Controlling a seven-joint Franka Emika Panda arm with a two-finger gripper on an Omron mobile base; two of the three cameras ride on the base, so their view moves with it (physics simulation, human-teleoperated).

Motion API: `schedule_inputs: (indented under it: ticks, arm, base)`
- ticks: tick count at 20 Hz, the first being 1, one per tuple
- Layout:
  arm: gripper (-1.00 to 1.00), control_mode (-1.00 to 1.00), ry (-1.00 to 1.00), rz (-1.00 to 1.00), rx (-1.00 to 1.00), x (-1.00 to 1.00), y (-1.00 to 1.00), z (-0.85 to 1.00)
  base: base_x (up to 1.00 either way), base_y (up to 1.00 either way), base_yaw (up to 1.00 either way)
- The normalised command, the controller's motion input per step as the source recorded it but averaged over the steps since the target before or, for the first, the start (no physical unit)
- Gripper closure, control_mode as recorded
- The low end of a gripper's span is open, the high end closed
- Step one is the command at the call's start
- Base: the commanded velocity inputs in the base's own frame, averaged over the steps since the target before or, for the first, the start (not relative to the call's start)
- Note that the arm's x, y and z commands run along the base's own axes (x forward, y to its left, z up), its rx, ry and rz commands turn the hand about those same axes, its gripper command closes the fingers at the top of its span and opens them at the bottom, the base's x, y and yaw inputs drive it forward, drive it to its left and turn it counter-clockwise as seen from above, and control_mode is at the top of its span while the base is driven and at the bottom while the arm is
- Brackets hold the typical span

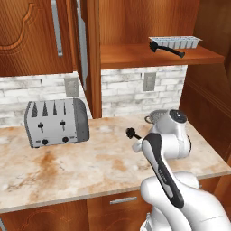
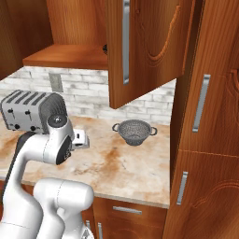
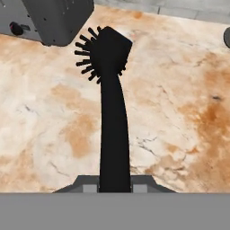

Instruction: Pick the dish brush and dish brush from the cabinet and place them on the counter.

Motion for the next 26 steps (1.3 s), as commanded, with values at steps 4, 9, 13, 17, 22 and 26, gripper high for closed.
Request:
schedule_inputs:
  ticks: [4,9,13,17,22,26]
  arm:
    - [1.0,-1.0,0.0,0.0,0.0,0.35,0.07,-0.45]
    - [1.0,-1.0,0.01,-0.02,0.0,0.36,0.0,-0.17]
    - [1.0,-1.0,0.09,-0.05,0.0,0.38,0.0,-0.23]
    - [1.0,-1.0,0.12,-0.04,0.0,0.35,0.0,-0.41]
    - [1.0,-1.0,0.0,-0.01,0.0,0.33,0.0,-0.37]
    - [1.0,-1.0,0.0,0.0,0.0,0.36,0.0,-0.35]
  base:
    - [0.0,0.0,0.0]
    - [0.0,0.0,0.0]
    - [0.0,0.0,0.0]
    - [0.0,0.0,0.0]
    - [0.0,0.0,0.0]
    - [0.0,0.0,0.0]
